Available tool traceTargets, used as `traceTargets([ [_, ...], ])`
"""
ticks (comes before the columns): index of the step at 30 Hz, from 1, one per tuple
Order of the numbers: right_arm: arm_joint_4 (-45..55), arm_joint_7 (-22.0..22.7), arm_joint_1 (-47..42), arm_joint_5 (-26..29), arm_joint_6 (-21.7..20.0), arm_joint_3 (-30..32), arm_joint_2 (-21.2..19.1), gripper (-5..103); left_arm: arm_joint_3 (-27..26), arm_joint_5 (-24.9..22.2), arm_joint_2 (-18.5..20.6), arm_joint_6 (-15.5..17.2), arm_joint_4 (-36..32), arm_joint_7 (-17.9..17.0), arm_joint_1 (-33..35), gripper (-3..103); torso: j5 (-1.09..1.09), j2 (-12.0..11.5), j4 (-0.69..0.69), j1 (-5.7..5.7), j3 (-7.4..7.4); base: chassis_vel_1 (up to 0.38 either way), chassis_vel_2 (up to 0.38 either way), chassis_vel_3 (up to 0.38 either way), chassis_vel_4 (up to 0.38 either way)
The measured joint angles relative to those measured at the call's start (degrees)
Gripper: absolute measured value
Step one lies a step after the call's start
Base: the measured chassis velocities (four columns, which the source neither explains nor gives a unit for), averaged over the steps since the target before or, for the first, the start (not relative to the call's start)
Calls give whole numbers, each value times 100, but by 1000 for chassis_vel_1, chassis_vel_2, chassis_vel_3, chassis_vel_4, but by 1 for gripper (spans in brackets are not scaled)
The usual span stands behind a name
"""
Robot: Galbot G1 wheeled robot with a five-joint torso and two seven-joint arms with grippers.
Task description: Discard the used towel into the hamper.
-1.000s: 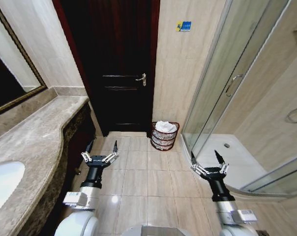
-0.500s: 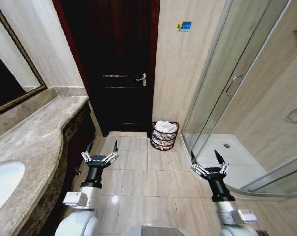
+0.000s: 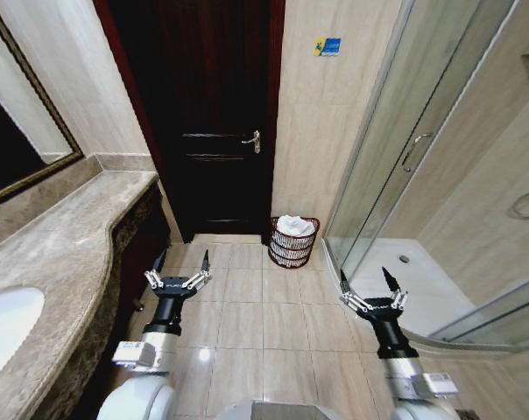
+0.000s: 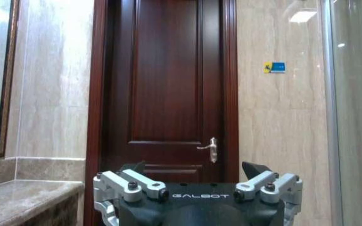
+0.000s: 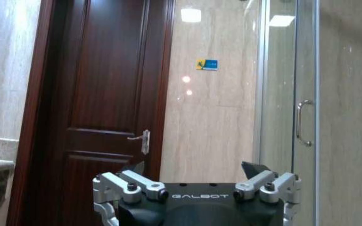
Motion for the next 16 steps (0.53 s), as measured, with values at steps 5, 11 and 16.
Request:
traceTargets([
  [5,0,0,0,0,0,0,0,100,0,0,0,0,0,0,0,100,0,0,0,0,0,0,0,0,0],
  [11,0,0,0,0,0,0,0,100,0,0,0,0,0,0,0,100,0,0,0,0,0,0,0,0,0],
  [16,0,0,0,0,0,0,0,100,0,0,0,0,0,0,0,100,0,0,0,0,0,0,0,0,0],
])
